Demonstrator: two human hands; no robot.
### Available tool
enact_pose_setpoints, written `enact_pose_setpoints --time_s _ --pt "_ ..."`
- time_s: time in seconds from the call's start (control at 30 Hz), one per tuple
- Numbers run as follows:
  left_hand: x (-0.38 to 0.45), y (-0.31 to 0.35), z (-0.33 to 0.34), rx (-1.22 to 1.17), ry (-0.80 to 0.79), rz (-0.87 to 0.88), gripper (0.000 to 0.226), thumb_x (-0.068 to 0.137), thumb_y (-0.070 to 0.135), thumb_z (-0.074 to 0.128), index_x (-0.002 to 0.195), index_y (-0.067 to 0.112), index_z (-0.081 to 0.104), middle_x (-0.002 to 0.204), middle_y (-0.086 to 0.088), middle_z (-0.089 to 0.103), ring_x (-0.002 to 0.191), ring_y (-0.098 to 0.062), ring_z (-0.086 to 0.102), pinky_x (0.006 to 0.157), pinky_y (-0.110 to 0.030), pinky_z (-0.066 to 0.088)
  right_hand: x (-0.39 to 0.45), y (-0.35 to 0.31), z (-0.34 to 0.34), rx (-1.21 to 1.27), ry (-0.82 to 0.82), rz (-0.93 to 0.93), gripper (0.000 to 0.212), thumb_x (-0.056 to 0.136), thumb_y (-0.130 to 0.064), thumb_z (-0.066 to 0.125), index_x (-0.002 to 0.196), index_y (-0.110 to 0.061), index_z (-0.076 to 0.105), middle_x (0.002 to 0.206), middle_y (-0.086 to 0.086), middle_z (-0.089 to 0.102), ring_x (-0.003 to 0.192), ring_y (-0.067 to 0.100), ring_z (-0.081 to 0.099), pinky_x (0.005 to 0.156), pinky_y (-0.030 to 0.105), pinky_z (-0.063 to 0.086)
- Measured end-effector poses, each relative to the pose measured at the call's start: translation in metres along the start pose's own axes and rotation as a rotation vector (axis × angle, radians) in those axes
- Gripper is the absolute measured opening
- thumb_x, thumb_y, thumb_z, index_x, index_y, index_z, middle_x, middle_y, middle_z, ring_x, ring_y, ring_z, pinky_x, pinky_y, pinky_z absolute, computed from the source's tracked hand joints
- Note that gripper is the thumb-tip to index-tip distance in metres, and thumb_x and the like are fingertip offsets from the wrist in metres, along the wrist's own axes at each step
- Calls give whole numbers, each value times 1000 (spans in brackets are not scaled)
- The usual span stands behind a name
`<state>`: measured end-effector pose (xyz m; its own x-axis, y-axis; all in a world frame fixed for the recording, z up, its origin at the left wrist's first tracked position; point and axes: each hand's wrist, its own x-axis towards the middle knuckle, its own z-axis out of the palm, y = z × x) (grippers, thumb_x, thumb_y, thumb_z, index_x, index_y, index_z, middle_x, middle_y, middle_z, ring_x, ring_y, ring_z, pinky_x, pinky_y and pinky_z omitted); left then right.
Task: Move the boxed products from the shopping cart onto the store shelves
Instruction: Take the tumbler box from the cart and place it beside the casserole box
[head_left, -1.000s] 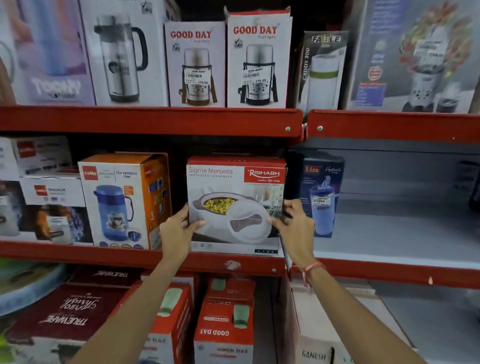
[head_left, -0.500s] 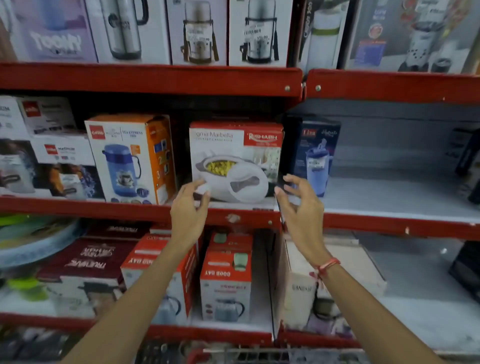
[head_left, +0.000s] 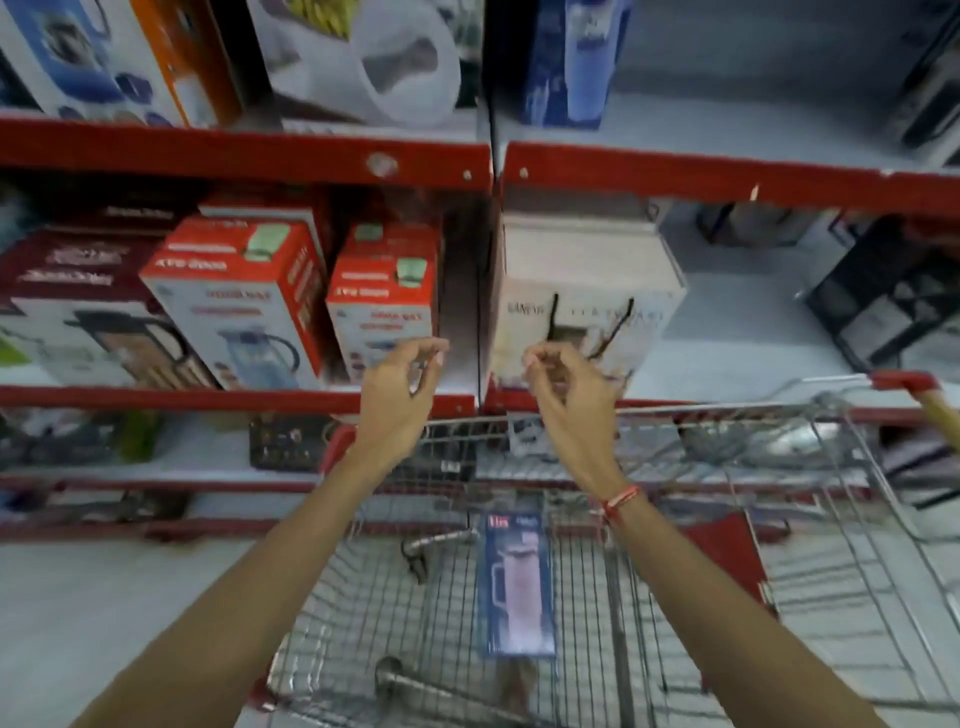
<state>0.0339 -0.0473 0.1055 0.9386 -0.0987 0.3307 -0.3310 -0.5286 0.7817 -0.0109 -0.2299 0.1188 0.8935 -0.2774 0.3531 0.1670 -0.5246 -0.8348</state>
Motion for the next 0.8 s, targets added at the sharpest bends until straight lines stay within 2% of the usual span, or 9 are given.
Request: enact_pose_setpoints --time_s 0.07,0.13,0.2,0.37,0.47,0.53,0.6,0.7,0.8 --pt "-19 -21 34 11 -68 -93 24 95 17 52 114 9 63 106 -8 70 90 -20 65 83 -29 54 -21 42 5 -64 -83 104 14 95 -20 58 101 -10 66 86 4 72 76 14 66 68 13 49" --pt "-39 -41 69 -1 -117 -207 22 94 14 54 112 6 64 96 -8 70 82 -17 63 72 -11 48 -41 89 11 -108 -215 255 16 96 -21 57 102 -9 66 90 7 73 80 20 69 75 28 57" --pt "-60 -63 103 -22 -192 -369 22 93 10 55 113 5 64 97 -6 68 87 -18 64 69 -7 45 -58 131 15 -121 -360 433 18 97 -22 55 106 -10 64 97 11 73 87 26 70 80 41 59" --pt "-119 -126 175 180 -496 -770 29 91 20 57 117 6 59 105 -19 70 95 -34 67 80 -42 57 -92 216 24 -134 -628 889 37 94 -18 58 128 -2 53 118 11 60 115 30 58 98 41 48" --pt "-152 -151 206 248 -694 -911 58 90 26 59 141 8 39 134 -20 56 113 -35 60 92 -40 52 -104 248 35 -74 -680 1130 50 92 -17 61 137 -4 45 119 11 56 114 27 54 102 46 45" --pt "-164 -159 220 218 -759 -947 60 92 25 57 144 9 32 140 -17 51 111 -30 60 91 -37 50 -109 263 44 -41 -685 1233 58 91 -16 61 143 -7 36 133 14 53 120 30 52 99 42 44" --pt "-169 -167 233 137 -759 -1029 51 93 19 55 140 9 39 132 -16 56 106 -30 61 82 -31 50 -111 271 52 14 -689 1291 47 93 -12 58 137 -9 44 126 8 56 107 25 54 87 36 46" --pt "-169 -178 241 -6 -722 -1123 39 86 5 60 125 5 56 95 -13 68 79 -29 66 70 -41 58 -114 273 61 109 -699 1340 15 94 -5 54 107 -13 57 101 -2 62 83 13 53 61 24 40" --pt "-166 -177 232 -70 -685 -1114 38 79 9 68 117 13 63 93 -9 73 76 -24 69 65 -35 60 -113 263 62 156 -639 1265 19 85 -3 65 97 -18 64 105 2 69 96 22 62 66 26 47"
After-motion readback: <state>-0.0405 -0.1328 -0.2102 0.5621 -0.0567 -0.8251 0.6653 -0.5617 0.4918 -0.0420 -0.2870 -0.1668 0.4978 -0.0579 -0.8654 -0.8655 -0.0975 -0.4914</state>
